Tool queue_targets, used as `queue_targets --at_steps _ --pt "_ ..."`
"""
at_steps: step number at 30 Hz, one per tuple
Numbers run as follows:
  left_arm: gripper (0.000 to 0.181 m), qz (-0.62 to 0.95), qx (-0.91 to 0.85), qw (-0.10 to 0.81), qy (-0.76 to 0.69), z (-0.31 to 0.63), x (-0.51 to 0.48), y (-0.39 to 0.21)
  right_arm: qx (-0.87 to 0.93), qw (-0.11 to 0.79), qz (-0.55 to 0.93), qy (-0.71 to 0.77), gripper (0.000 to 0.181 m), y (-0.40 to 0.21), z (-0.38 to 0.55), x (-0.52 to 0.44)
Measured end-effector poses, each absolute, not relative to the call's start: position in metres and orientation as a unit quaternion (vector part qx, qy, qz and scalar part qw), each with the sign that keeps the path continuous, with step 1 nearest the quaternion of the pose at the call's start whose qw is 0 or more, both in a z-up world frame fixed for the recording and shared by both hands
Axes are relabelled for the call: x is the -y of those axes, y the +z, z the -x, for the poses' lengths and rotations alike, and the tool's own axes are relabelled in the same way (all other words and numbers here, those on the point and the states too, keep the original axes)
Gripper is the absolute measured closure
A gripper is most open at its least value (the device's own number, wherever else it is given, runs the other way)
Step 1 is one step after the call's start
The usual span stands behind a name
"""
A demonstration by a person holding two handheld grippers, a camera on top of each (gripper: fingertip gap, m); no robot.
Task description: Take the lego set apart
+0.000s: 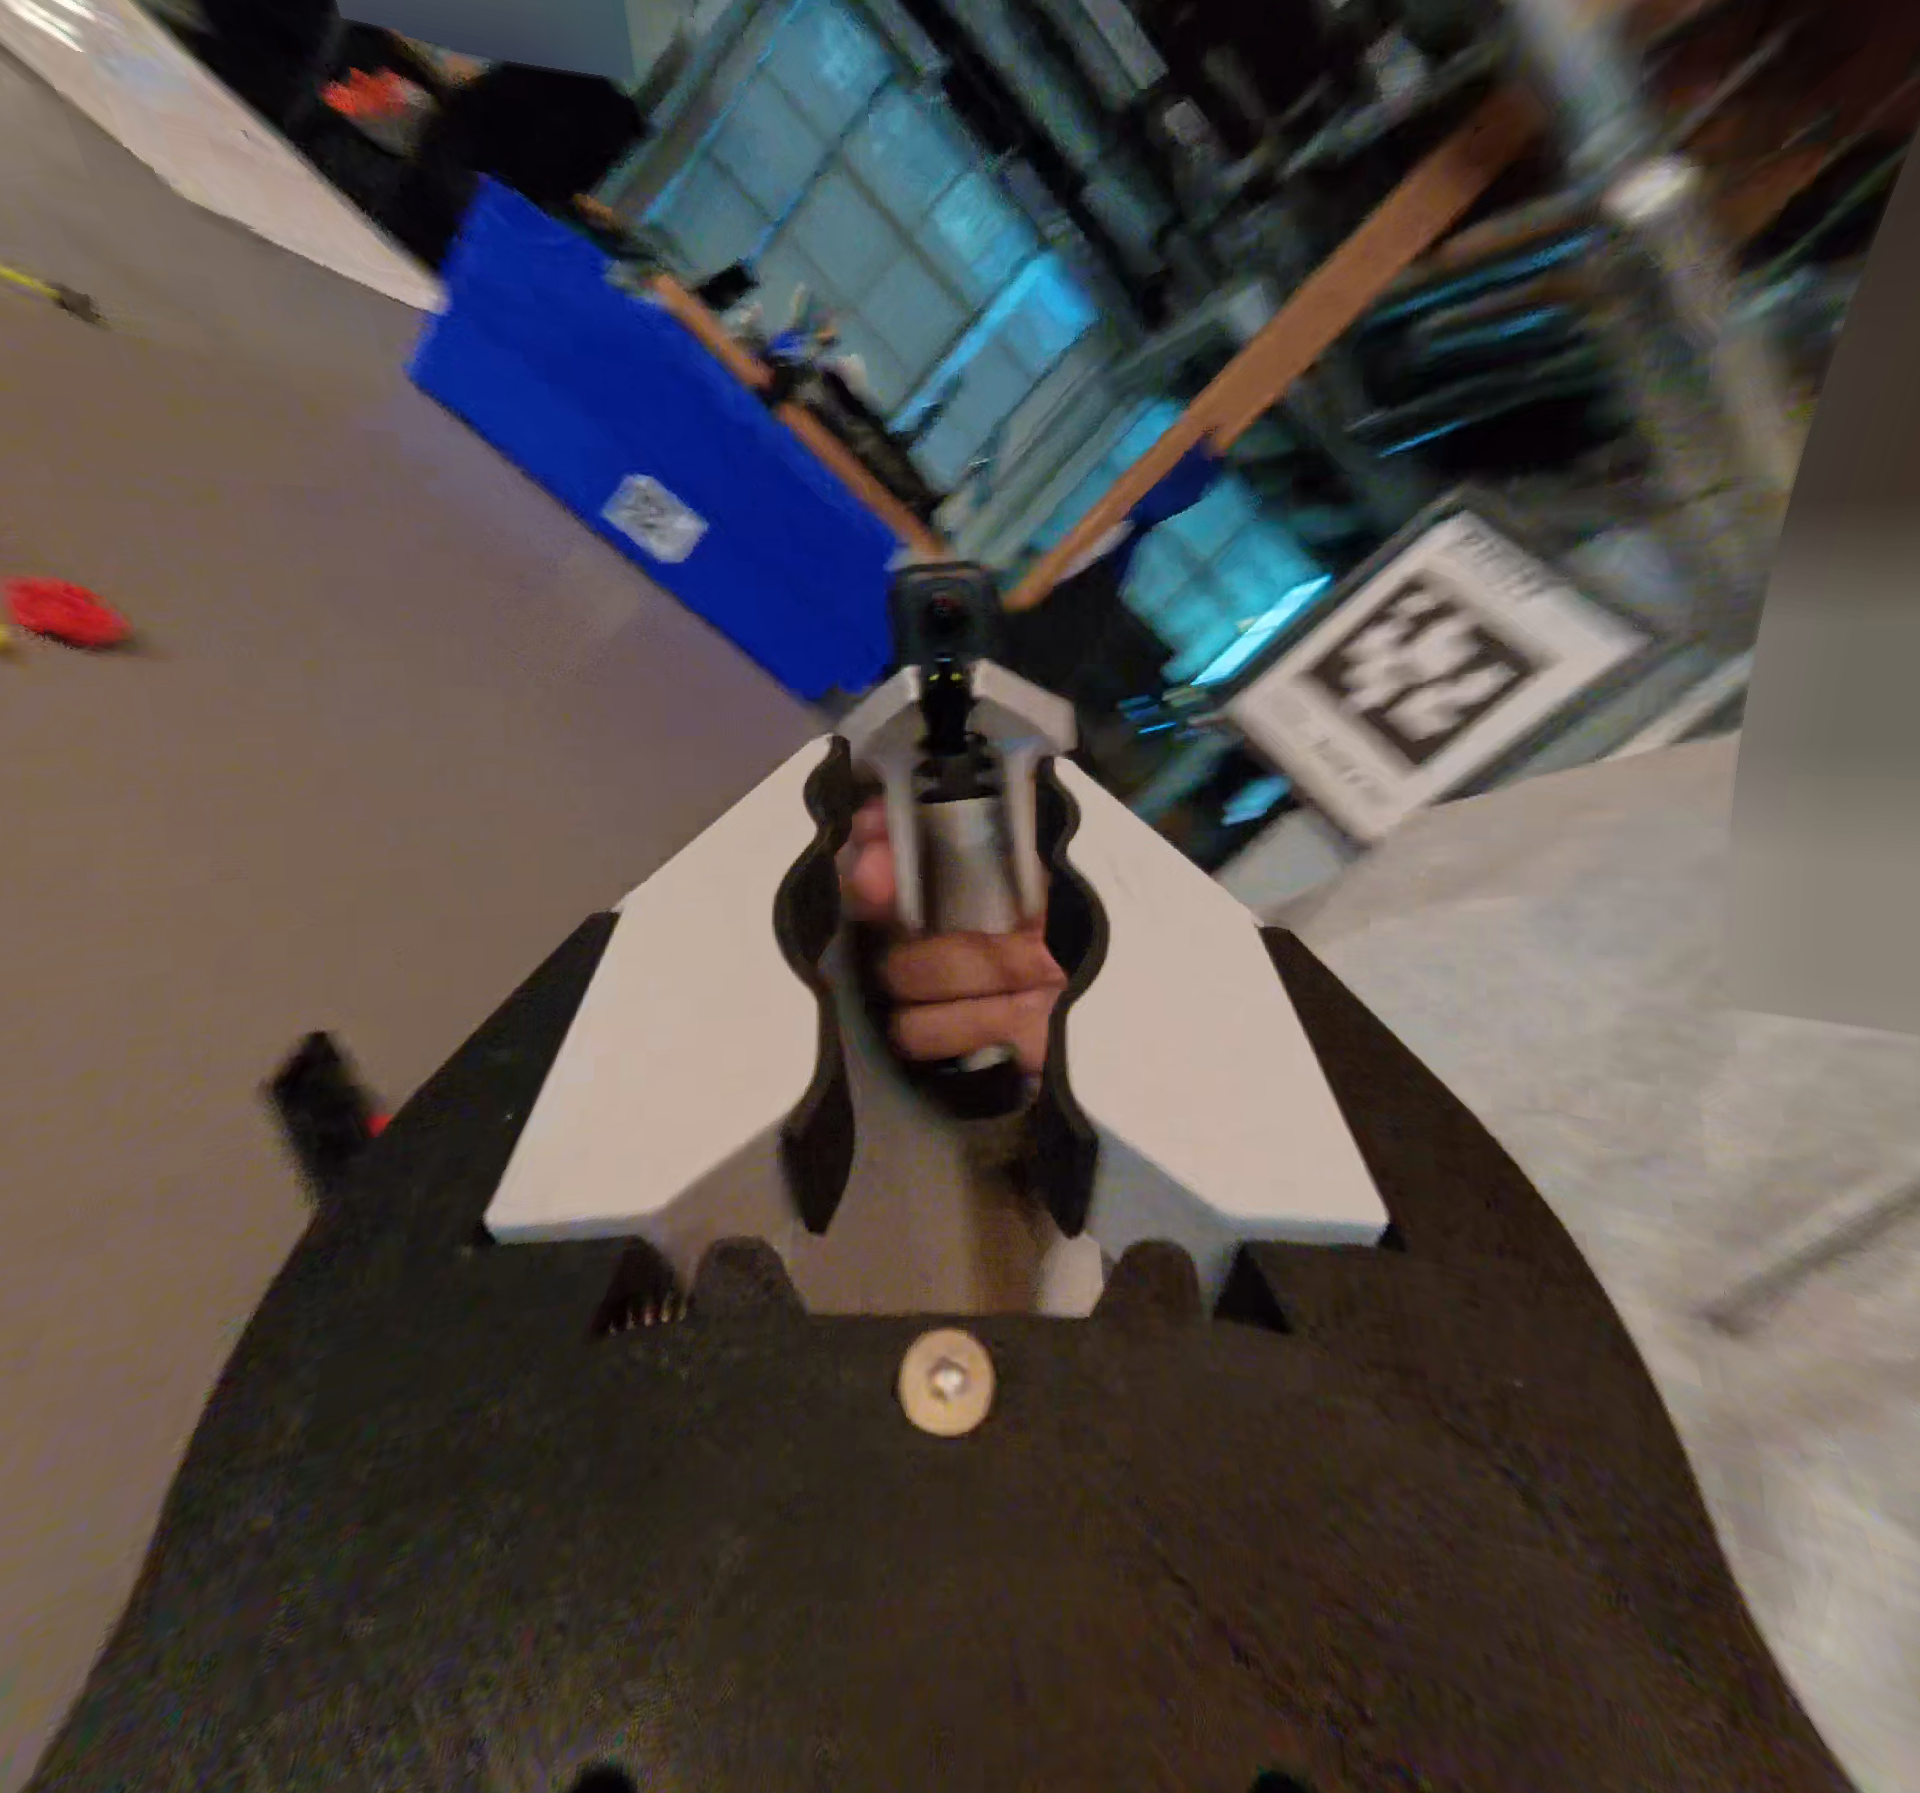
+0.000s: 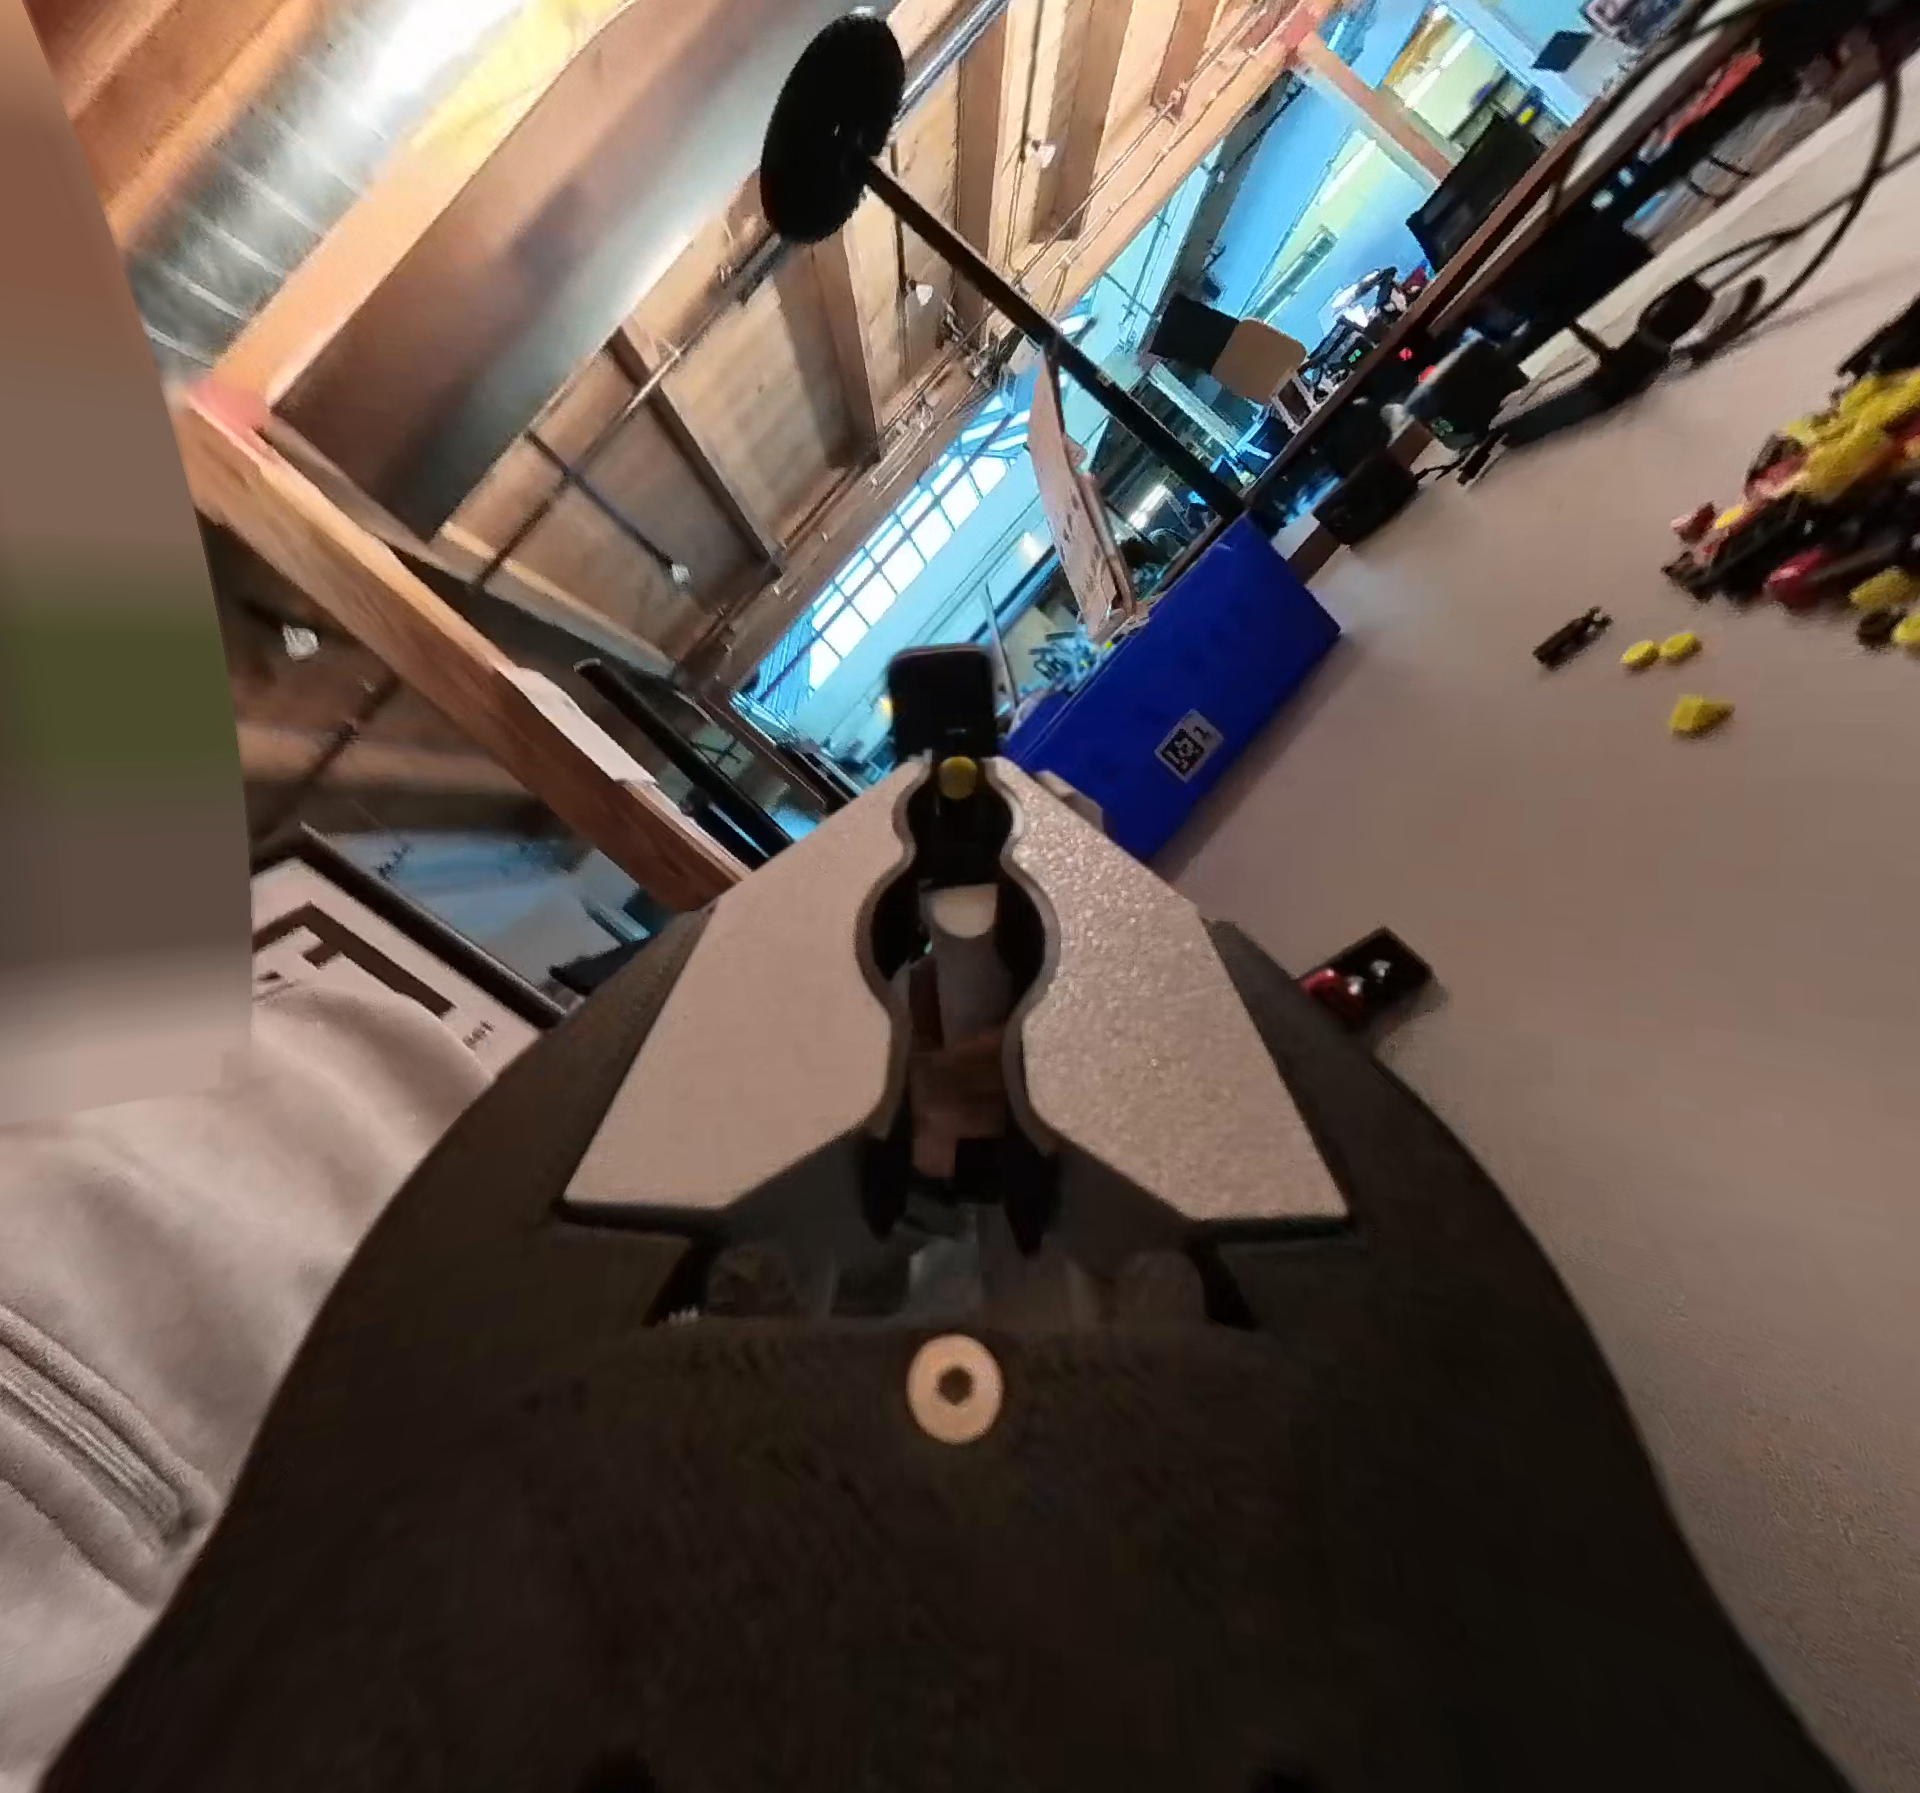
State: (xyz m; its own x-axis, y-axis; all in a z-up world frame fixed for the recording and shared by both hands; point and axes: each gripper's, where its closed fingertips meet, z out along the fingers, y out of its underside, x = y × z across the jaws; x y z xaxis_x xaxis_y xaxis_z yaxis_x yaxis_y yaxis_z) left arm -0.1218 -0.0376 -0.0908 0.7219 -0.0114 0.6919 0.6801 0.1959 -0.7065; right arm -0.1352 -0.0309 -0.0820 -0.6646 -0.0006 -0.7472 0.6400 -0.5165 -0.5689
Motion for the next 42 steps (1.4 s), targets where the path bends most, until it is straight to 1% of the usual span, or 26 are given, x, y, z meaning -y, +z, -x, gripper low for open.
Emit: queue_targets --at_steps 3,6,11,13,17,20,22,23,25,31,36,42 --pt "0.143 0.675 0.266 0.685 -0.068 0.126 0.033 -0.102 -0.430 0.214 -0.377 -0.792 0.177 -0.084 0.136 0.035" --pt "0.148 0.689 0.266 0.674 0.024 0.132 0.036 -0.099 -0.418 0.224 -0.389 -0.790 0.177 -0.086 0.133 0.043" --pt "0.172 0.706 0.239 0.665 0.047 0.126 0.033 -0.100 -0.375 0.258 -0.418 -0.786 0.177 -0.092 0.138 0.041" --pt "0.175 0.705 0.237 0.665 0.060 0.128 0.035 -0.098 -0.374 0.258 -0.418 -0.787 0.177 -0.092 0.139 0.040" --pt "0.175 0.707 0.231 0.666 0.062 0.128 0.036 -0.098 -0.378 0.256 -0.416 -0.787 0.177 -0.092 0.139 0.041" --pt "0.163 0.717 0.225 0.655 0.084 0.129 0.035 -0.102 -0.372 0.264 -0.417 -0.786 0.177 -0.092 0.139 0.040" --pt "0.159 0.723 0.215 0.648 0.106 0.128 0.034 -0.102 -0.375 0.264 -0.417 -0.784 0.177 -0.093 0.138 0.042" --pt "0.161 0.724 0.211 0.646 0.119 0.128 0.034 -0.101 -0.377 0.265 -0.417 -0.784 0.177 -0.093 0.137 0.043" --pt "0.175 0.725 0.205 0.641 0.149 0.130 0.037 -0.099 -0.379 0.264 -0.417 -0.783 0.177 -0.093 0.137 0.043" --pt "0.178 0.738 0.187 0.620 0.189 0.130 0.036 -0.100 -0.381 0.269 -0.410 -0.784 0.176 -0.094 0.136 0.042" --pt "0.178 0.737 0.195 0.619 0.187 0.130 0.035 -0.098 -0.389 0.258 -0.399 -0.789 0.176 -0.092 0.134 0.041" --pt "0.179 0.750 0.180 0.593 0.230 0.129 0.031 -0.102 -0.420 0.235 -0.394 -0.783 0.165 -0.094 0.131 0.045"
